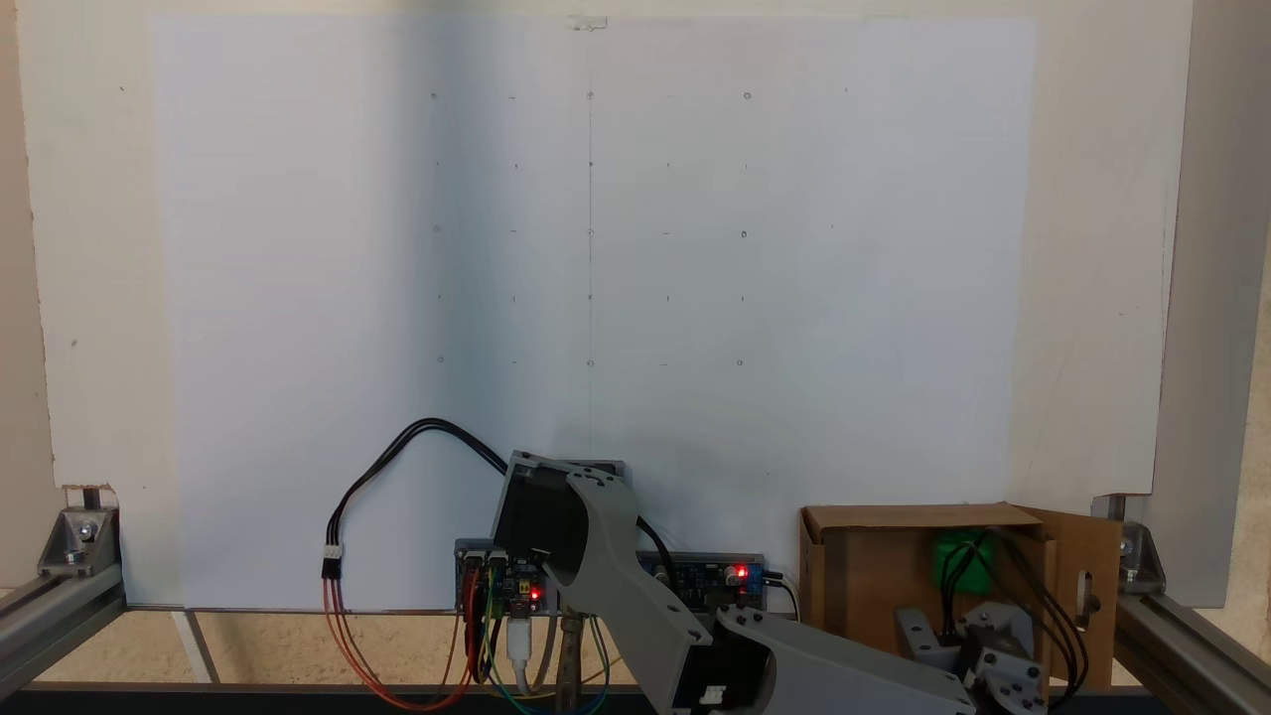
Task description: Grasp a green dice and put it in the bin.
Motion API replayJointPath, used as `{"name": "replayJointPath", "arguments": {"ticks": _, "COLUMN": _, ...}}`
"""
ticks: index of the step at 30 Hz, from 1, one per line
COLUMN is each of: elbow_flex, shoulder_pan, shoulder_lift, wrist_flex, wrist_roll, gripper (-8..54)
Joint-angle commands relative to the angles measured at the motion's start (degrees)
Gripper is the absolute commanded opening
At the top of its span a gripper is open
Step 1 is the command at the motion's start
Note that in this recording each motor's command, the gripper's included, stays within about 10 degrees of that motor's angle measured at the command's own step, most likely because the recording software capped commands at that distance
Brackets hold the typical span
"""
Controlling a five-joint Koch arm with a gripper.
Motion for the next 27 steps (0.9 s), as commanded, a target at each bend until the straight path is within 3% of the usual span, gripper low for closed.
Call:
{"name": "replayJointPath", "arguments": {"ticks": 1, "elbow_flex": -1.9, "shoulder_pan": 0.6, "shoulder_lift": 1.1, "wrist_flex": -1.1, "wrist_roll": -3.4, "gripper": 44.6}}
{"name": "replayJointPath", "arguments": {"ticks": 6, "elbow_flex": -2.1, "shoulder_pan": -4.6, "shoulder_lift": 11.2, "wrist_flex": -1.7, "wrist_roll": 3.8, "gripper": 43.2}}
{"name": "replayJointPath", "arguments": {"ticks": 14, "elbow_flex": -2.1, "shoulder_pan": -32.9, "shoulder_lift": 27.9, "wrist_flex": -2.1, "wrist_roll": 23.9, "gripper": 43.3}}
{"name": "replayJointPath", "arguments": {"ticks": 22, "elbow_flex": -1.3, "shoulder_pan": -66.0, "shoulder_lift": 33.5, "wrist_flex": -4.0, "wrist_roll": 28.5, "gripper": 43.5}}
{"name": "replayJointPath", "arguments": {"ticks": 27, "elbow_flex": 7.8, "shoulder_pan": -86.7, "shoulder_lift": 39.6, "wrist_flex": -6.4, "wrist_roll": 29.4, "gripper": 43.9}}
